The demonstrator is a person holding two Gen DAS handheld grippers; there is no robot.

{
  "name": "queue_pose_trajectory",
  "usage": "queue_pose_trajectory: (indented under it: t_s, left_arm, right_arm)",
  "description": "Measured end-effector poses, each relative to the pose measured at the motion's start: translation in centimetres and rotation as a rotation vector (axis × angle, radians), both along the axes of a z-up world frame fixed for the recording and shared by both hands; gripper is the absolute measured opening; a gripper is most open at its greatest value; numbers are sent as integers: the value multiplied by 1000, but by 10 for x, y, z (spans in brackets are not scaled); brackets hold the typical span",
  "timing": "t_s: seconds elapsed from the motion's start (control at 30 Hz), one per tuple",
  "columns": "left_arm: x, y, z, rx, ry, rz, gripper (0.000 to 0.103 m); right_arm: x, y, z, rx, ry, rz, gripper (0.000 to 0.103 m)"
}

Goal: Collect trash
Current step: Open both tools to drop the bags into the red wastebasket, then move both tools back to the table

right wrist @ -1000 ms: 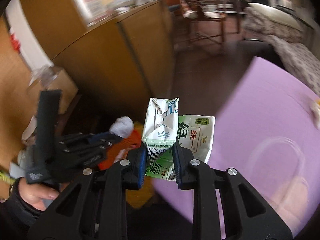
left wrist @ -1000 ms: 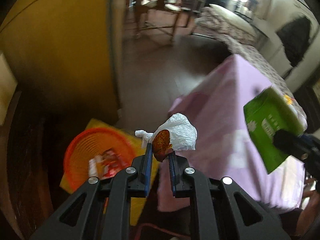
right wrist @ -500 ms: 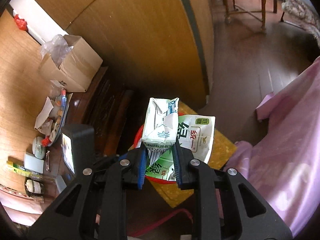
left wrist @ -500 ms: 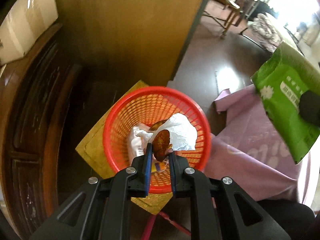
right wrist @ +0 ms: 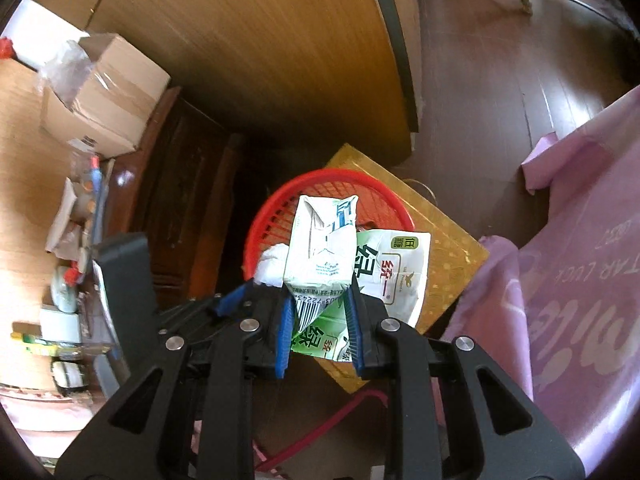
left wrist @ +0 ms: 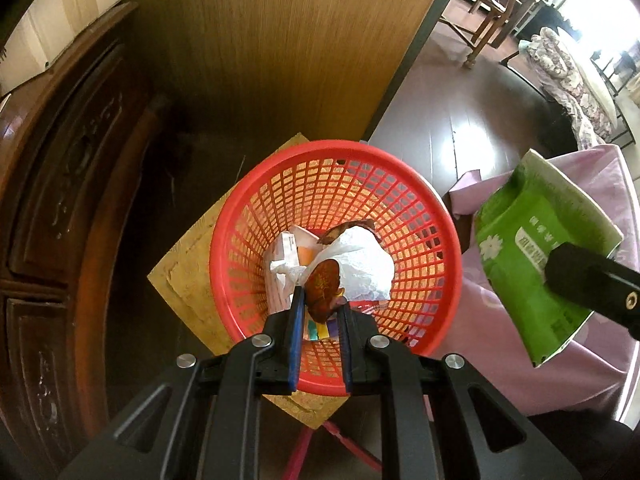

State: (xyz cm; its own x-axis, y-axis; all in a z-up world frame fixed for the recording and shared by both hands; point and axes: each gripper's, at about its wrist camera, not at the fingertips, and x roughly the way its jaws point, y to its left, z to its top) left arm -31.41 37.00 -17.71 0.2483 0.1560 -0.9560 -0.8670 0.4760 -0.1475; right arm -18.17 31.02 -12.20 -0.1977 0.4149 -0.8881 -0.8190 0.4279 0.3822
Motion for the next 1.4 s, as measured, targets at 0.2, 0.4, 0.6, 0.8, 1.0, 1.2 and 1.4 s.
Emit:
queue_pose_trajectory:
  t_s: [0.2, 0.4, 0.6, 0.8, 1.0, 1.2, 1.4]
  left_arm:
    - [1, -1, -6, -7, 20, 10, 16]
    - [2, -1, -9, 0, 32, 23, 16]
    - [-4, 4, -12, -42, 23, 74, 44]
    - [-12, 8, -9, -41, 11, 104, 54]
    - [-15, 9, -5, -39, 9, 114, 57]
    - [-13, 8, 1, -30, 20, 124, 73]
    - [-12, 8, 15, -5, 29, 134, 81]
  right_arm:
    - [-2, 5, -4, 14, 8, 19, 25]
    - [-2, 9, -7, 17, 25, 32, 25]
    - [-4, 12, -9, 13, 55, 50, 39]
    - [-4, 8, 2, 62, 10, 28, 63]
    - [-2, 7, 4, 62, -3, 21, 63]
    - [0, 4, 6, 66, -28, 4, 66]
    - [12, -7, 17, 115, -45, -65, 67]
